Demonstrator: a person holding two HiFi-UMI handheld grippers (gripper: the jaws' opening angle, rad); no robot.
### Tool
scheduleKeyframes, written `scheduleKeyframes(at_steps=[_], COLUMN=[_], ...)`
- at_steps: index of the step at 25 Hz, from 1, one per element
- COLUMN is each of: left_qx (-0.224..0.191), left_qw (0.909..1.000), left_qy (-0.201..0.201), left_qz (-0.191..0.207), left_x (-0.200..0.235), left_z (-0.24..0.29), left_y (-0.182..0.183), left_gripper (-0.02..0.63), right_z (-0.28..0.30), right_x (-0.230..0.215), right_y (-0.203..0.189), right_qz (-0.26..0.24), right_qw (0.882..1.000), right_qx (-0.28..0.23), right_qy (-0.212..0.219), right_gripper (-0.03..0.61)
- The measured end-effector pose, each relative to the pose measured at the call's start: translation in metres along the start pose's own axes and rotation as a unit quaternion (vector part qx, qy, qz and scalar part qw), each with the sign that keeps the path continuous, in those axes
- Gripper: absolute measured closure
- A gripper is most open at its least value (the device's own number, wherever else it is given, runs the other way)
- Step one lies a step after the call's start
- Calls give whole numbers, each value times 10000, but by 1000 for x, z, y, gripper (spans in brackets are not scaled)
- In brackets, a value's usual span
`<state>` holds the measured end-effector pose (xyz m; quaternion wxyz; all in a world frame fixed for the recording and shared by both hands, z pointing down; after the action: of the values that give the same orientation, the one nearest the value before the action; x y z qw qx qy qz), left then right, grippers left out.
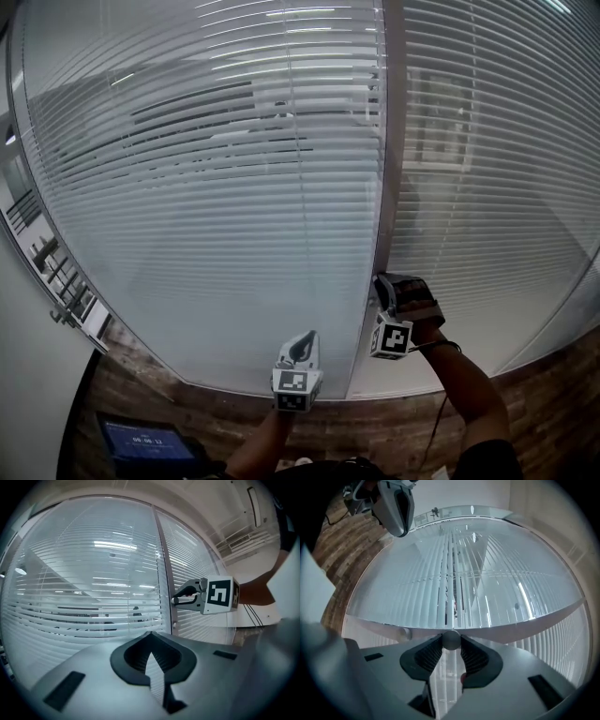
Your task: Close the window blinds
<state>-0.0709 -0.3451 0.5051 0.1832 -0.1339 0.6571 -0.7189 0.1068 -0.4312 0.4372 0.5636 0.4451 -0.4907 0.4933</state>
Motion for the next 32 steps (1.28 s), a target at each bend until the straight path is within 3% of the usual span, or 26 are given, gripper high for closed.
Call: scheduleKeyframes(at_steps=[4,7,9,10,12,15,18,21,23,26,32], left_qx=[7,-9,19,38,63,44,11,-18,-9,23,70], left_qw=[10000,10000,10000,10000,9999,9999,9999,9998,9998,9999,9999], left_qy=[-58,-39,-43,-57,-82,-98,-161,-190,-180,-141,-97], left_qz=[29,4,24,46,57,4,34,51,36,2,17], left_x=[-4,-5,-4,-3,-3,-7,-12,-14,-13,-11,-5], left_z=[4,2,4,6,8,10,12,11,10,8,8], left_y=[0,0,0,-1,-3,-2,0,1,0,-2,-6], left_gripper=[614,614,614,614,614,614,614,614,614,614,614], right_z=[-3,-14,-18,-18,-20,-18,-12,-9,-7,-8,-7], right_x=[-1,1,0,-2,-7,-9,-4,-4,-6,-8,-7], right_y=[-1,1,0,-1,-4,-7,-8,-10,-12,-10,-11], right_qz=[314,1308,2209,2733,3856,5278,6252,6664,6822,6930,6874], right_qw=[9994,9908,9745,9611,9215,8474,7783,7434,7291,7185,7237], right_qx=[-119,-338,-383,-403,-459,-514,-519,-411,-316,-346,-376], right_qy=[-4,45,30,-5,-106,-243,-262,-401,-450,-472,-481], right_gripper=[451,446,437,425,423,423,423,423,425,449,450])
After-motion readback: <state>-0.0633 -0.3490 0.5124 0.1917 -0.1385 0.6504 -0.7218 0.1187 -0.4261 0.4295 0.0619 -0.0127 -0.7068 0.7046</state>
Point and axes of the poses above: the fingertips, and each gripper's own axes: z forward along the fingers, x to its left, y out of its top, the point moved 6 cm from there along -z, backward along the fingers, and after that the axes turned 1 degree about x, right-handed, at the moved point
